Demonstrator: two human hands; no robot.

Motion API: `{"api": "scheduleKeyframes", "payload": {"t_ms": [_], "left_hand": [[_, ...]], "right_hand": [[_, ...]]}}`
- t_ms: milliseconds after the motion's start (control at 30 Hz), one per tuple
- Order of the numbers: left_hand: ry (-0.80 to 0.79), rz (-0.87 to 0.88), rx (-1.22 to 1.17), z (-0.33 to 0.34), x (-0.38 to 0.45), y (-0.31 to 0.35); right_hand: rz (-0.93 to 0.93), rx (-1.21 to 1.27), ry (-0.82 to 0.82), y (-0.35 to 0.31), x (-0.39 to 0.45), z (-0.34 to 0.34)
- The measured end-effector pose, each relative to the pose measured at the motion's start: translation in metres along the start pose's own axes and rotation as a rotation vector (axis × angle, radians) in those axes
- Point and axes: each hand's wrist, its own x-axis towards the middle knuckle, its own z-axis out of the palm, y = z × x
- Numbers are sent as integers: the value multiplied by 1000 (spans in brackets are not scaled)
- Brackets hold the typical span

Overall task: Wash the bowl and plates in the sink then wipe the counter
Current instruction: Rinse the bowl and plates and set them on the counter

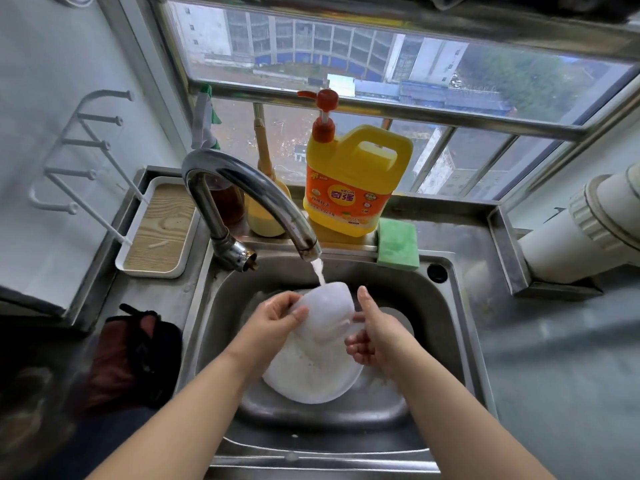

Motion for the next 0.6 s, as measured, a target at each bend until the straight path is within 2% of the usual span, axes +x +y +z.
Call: {"api": "scheduleKeyframes", "payload": {"t_ms": [67, 133, 267, 400, 500, 600], "left_hand": [[-12, -51, -186, -4, 6, 1], [-1, -84, -317, -5, 11, 4], [68, -123, -376, -4, 20, 8], [105, -191, -406, 0, 23, 8], [79, -321, -378, 8, 24, 7], [91, -420, -475, 10, 24, 5]], "right_hand": [[-176, -71, 12, 3, 6, 0], [-268, 0, -48, 4, 8, 2], [-279, 160, -78, 0, 3, 8], [-346, 127, -58, -1, -2, 13], [-397, 68, -5, -4, -3, 20], [-341, 66, 65, -8, 0, 27]]}}
